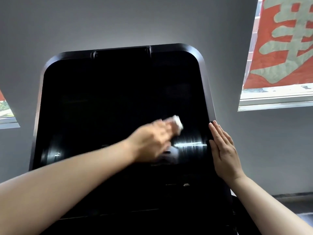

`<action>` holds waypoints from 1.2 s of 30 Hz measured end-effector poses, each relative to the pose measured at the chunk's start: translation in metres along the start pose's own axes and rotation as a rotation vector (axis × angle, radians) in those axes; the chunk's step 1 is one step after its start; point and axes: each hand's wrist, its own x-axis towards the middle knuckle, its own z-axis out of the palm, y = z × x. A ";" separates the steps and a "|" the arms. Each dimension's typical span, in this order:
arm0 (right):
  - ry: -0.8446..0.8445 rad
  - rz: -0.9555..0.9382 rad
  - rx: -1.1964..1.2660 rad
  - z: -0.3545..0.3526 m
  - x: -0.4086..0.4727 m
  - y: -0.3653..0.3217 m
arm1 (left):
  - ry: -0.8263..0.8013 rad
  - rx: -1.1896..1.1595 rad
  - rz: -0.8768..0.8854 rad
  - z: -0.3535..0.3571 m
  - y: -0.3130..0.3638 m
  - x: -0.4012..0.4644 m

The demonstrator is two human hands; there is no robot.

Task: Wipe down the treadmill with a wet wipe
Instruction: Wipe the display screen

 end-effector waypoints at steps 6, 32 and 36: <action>-0.008 -0.003 -0.011 -0.001 -0.001 0.000 | 0.066 -0.104 -0.416 -0.002 -0.006 0.029; -0.008 0.014 0.009 -0.001 -0.002 -0.001 | 0.037 -0.032 -0.140 -0.009 -0.037 -0.004; -0.014 0.011 -0.004 -0.002 -0.001 0.000 | 0.067 -0.106 -0.361 -0.008 -0.037 0.032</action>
